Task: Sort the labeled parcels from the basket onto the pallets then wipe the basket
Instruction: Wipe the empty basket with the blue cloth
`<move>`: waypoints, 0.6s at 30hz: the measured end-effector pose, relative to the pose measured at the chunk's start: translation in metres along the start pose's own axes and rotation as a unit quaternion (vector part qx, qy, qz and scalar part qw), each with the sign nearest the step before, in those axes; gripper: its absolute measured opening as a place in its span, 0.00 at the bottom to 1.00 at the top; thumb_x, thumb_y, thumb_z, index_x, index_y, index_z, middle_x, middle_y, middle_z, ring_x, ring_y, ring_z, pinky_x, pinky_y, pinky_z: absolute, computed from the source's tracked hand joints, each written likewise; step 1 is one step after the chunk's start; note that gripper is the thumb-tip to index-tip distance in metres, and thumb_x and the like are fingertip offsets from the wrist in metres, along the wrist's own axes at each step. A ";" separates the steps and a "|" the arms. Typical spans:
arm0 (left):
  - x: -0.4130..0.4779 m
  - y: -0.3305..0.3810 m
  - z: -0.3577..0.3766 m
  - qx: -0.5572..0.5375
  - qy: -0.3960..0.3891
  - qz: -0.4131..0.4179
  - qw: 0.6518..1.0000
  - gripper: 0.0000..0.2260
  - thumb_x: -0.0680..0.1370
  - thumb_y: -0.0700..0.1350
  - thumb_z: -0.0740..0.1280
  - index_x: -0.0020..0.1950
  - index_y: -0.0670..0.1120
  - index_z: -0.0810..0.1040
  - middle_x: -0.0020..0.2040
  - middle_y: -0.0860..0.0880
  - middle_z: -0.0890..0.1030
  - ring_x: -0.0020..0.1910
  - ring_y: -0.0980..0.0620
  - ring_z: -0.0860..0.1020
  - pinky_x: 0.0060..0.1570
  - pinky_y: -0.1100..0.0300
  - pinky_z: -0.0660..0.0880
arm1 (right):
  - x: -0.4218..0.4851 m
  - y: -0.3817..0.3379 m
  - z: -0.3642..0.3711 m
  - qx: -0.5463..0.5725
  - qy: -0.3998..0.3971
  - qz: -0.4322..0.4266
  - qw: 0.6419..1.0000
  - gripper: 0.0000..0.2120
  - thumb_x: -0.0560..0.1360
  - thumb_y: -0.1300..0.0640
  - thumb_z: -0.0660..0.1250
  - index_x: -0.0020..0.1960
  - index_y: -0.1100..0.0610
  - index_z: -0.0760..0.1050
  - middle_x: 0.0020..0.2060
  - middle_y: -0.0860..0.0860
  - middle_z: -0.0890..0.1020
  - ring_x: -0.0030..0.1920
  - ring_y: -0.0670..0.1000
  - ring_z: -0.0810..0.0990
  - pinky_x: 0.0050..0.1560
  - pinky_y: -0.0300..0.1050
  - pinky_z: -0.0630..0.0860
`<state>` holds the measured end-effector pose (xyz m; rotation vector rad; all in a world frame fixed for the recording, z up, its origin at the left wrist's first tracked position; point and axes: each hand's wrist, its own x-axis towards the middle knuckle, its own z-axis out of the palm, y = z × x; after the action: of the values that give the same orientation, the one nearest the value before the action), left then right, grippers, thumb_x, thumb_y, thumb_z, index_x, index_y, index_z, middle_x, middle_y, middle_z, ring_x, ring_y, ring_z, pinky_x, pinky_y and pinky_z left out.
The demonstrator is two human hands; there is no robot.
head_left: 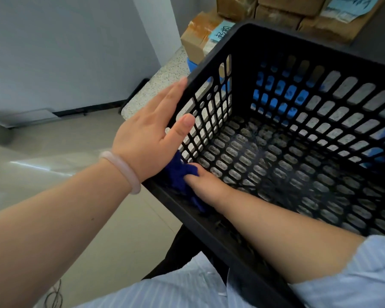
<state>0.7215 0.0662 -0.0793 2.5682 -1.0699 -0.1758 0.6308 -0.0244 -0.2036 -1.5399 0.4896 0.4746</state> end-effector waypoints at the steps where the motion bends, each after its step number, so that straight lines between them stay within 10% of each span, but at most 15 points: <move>1: 0.000 0.000 0.000 -0.001 -0.001 0.001 1.000 0.31 0.77 0.68 0.43 0.79 0.61 0.48 0.78 0.60 0.57 0.75 0.60 0.57 0.63 0.66 0.56 | -0.007 -0.004 -0.001 0.006 -0.001 -0.011 1.000 0.11 0.75 0.55 0.61 0.57 0.47 0.73 0.52 0.55 0.82 0.54 0.56 0.80 0.58 0.52 0.77; 11: 0.000 0.002 -0.003 -0.017 -0.008 -0.032 0.999 0.34 0.73 0.70 0.42 0.79 0.62 0.48 0.78 0.58 0.59 0.75 0.56 0.60 0.64 0.60 0.60 | -0.086 -0.050 -0.032 0.052 -0.083 -0.178 0.979 0.12 0.69 0.55 0.66 0.50 0.41 0.75 0.43 0.41 0.82 0.50 0.41 0.79 0.58 0.43 0.75; 18: 0.000 0.003 -0.003 -0.009 -0.013 -0.030 0.999 0.34 0.74 0.71 0.42 0.79 0.62 0.48 0.78 0.58 0.58 0.76 0.55 0.58 0.69 0.52 0.61 | -0.070 0.017 -0.034 -0.121 -0.011 -0.091 0.988 0.17 0.75 0.62 0.65 0.57 0.42 0.73 0.51 0.44 0.79 0.53 0.46 0.78 0.58 0.43 0.73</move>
<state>0.7207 0.0650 -0.0756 2.5911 -0.9953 -0.2322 0.5638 -0.0574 -0.1767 -1.7927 0.2777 0.4194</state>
